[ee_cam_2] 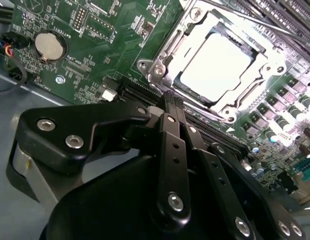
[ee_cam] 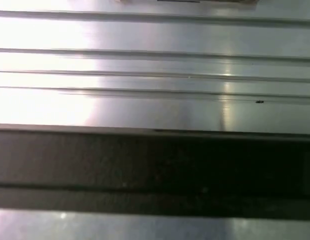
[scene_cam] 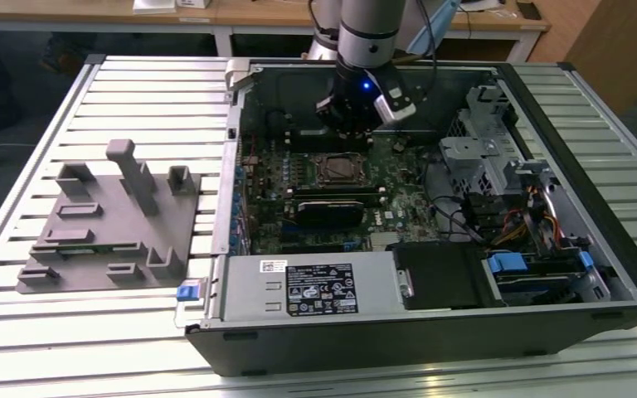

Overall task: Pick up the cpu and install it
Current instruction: 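Install the first cpu locking lever, then install the second cpu locking lever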

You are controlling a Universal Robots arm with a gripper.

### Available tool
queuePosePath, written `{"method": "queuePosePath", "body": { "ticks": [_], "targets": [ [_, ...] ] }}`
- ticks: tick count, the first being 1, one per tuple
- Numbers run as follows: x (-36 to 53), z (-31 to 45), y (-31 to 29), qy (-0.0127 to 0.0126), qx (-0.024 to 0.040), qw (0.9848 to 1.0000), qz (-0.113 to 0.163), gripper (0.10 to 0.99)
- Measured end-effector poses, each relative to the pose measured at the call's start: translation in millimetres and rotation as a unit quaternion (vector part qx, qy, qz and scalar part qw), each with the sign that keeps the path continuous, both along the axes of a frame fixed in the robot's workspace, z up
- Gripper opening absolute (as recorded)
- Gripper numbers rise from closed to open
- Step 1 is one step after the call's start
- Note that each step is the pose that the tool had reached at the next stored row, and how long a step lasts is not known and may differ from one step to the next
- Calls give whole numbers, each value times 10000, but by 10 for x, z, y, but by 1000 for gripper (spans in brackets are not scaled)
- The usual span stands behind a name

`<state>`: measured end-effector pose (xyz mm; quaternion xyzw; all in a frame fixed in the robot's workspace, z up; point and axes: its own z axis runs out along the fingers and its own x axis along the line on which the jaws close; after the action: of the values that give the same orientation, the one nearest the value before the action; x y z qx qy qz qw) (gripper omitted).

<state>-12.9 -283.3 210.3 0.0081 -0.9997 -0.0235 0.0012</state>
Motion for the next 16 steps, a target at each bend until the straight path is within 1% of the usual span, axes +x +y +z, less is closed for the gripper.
{"method": "queuePosePath", "body": {
  "ticks": [11,16],
  "targets": [
    [11,0,-50,0,0,10000,0,106],
    [13,0,-89,0,0,10000,0,106]
  ]
}}
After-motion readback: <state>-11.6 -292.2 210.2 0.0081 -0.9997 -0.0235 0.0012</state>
